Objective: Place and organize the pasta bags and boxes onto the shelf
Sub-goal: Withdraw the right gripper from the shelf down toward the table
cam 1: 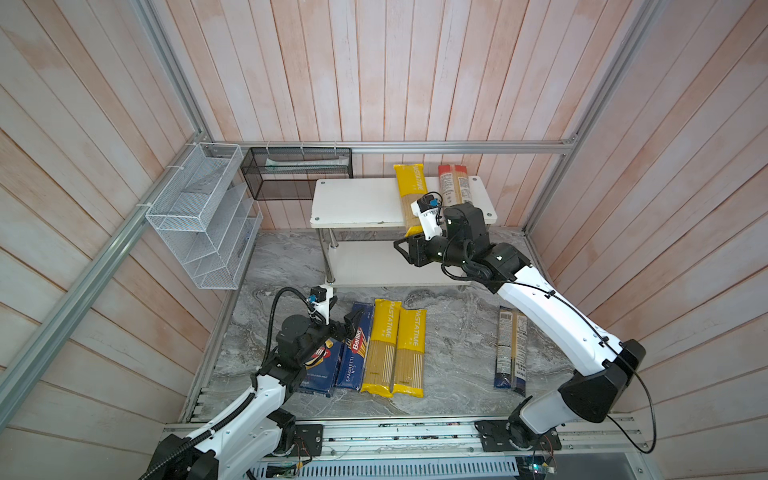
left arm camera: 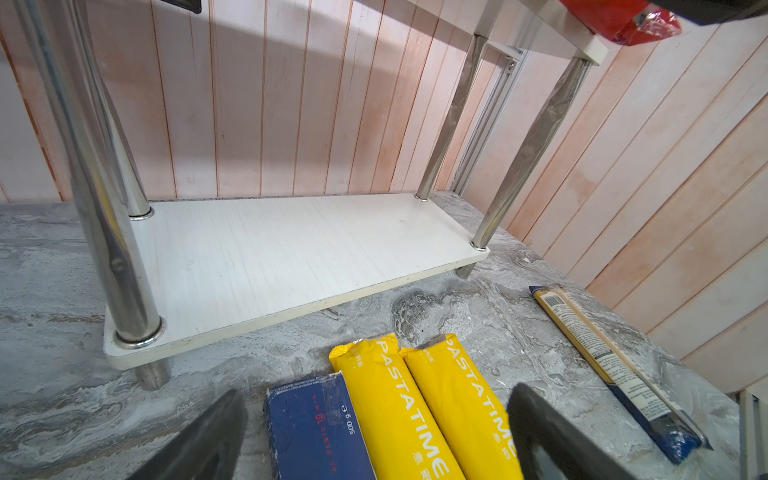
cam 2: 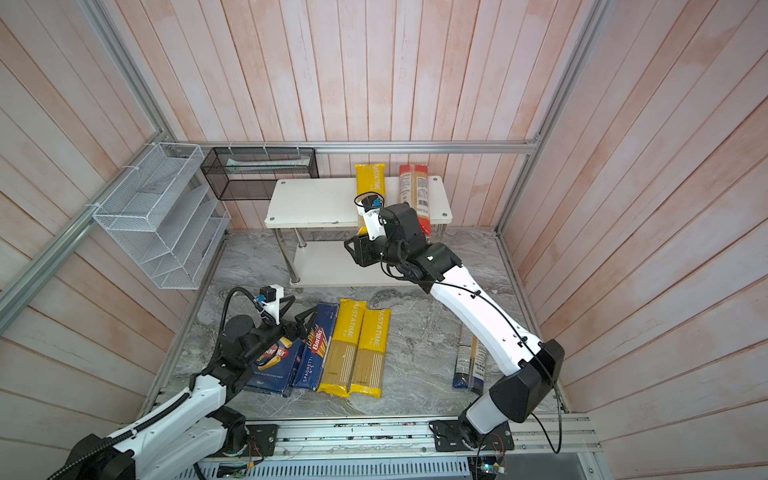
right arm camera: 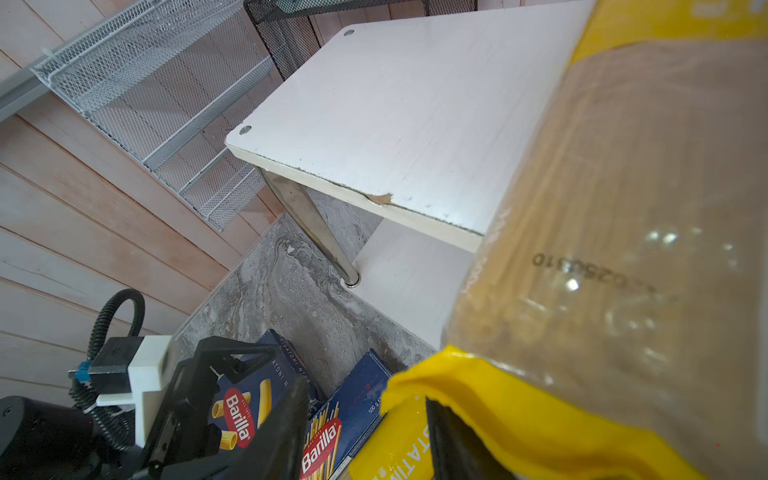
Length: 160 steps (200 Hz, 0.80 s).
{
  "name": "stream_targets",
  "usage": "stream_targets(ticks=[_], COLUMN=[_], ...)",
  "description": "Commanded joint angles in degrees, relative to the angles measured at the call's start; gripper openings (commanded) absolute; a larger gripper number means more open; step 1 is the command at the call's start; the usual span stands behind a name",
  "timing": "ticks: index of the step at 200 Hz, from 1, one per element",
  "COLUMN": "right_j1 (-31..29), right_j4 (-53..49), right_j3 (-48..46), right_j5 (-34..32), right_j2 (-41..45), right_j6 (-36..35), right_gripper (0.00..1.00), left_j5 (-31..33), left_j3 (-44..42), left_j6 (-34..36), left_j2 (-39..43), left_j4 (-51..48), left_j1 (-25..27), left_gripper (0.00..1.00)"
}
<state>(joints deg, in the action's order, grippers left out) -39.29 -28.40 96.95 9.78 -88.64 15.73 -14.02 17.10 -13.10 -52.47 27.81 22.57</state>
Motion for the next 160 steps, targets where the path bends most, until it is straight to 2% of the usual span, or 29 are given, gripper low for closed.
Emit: stream_targets(ticks=[1, 30, 100, 128, 160], right_j1=[-0.18, -0.89, -5.58, -7.12, -7.31], right_j4=[0.48, -0.72, -6.86, -7.29, -6.06], right_j3=[2.93, 3.11, 1.75, -3.65, -12.19], right_j5=[-0.05, 1.36, -1.11, -1.68, -8.25], right_j2=[-1.74, -1.72, 2.08, 6.54, 12.92], right_j6=[-1.59, -2.0, -4.12, -3.49, 1.81], right_gripper=[0.48, 0.48, 0.49, 0.5, 0.5], left_j5=[1.02, 1.51, 1.67, 1.66, 2.06], left_j3=[-0.84, -0.96, -1.1, -1.07, -1.62], left_j6=[0.5, 0.61, 0.49, 0.5, 0.35], left_j2=[0.56, 0.68, 0.73, 1.14, 1.68], left_j4=[-0.06, -0.04, 0.23, 0.2, 0.6], left_j1=[0.22, 0.21, 0.2, 0.2, 0.26], left_gripper=[1.0, 1.0, 1.0, 1.0, 1.0])
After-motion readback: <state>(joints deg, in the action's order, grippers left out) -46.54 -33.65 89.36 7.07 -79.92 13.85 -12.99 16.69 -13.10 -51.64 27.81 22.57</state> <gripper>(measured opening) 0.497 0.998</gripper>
